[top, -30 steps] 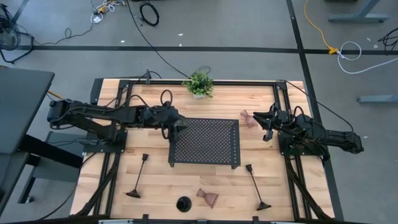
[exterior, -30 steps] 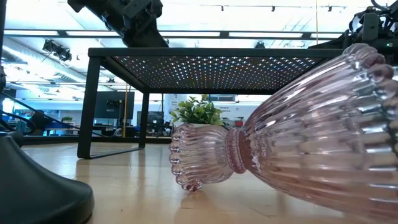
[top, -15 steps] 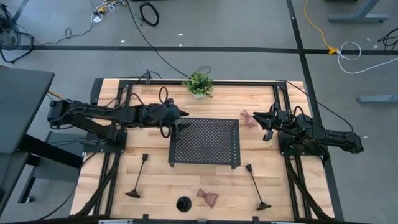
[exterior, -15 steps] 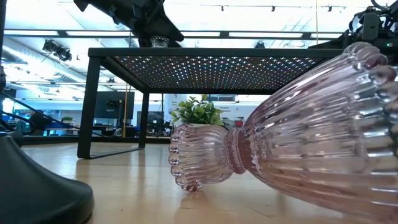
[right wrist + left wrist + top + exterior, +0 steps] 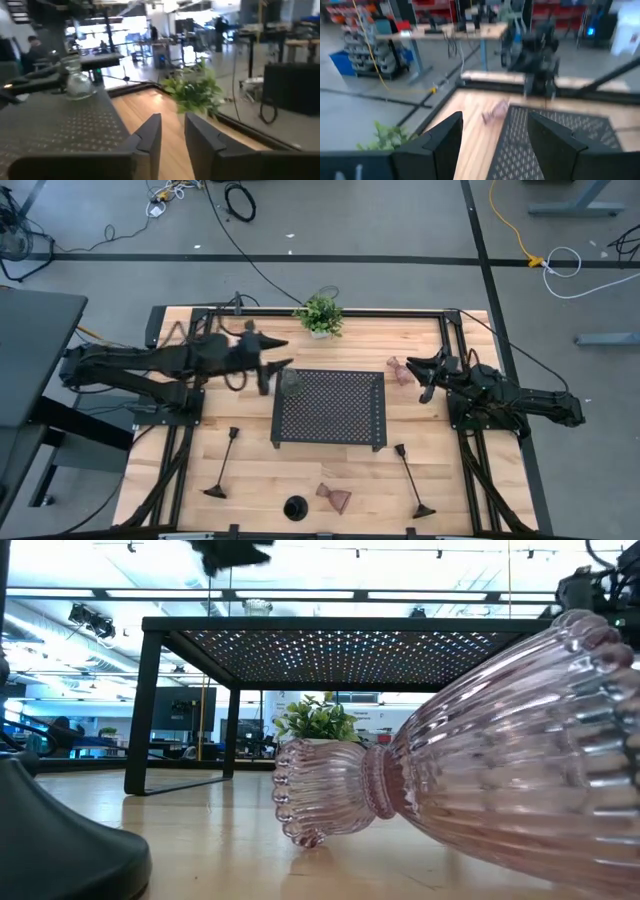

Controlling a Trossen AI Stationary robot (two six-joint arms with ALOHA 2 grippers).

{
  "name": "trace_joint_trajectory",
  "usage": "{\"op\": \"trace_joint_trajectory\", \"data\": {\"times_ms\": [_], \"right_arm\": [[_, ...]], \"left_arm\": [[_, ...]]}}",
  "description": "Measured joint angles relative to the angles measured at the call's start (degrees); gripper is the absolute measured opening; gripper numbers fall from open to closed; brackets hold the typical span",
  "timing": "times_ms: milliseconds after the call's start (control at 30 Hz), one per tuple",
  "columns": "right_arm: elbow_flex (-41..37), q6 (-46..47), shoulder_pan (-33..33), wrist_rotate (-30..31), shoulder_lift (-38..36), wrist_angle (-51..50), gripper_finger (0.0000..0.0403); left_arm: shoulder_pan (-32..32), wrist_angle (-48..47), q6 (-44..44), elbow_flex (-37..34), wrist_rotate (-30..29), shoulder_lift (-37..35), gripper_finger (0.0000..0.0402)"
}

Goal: Pick & Place candle stick holders
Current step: Put the top right pink glass candle holder on the shelf aligned with the other glass candle holder

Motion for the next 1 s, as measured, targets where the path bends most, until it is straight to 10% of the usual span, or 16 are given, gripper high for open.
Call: {"op": "trace_joint_trajectory", "data": {"times_ms": [267,1000], "right_arm": [[5.57,8.18,-1.1,10.14,6.81,-16.17,0.018],[34.37,17.86,-10.03,3.18,45.72,-43.26,0.0254]], "left_arm": [[0.0,-3.92,-0.13,0.0,-1.15,-9.68,0.0225],[0.0,-8.07,-0.19,0.0,-1.31,-11.02,0.0225]]}}
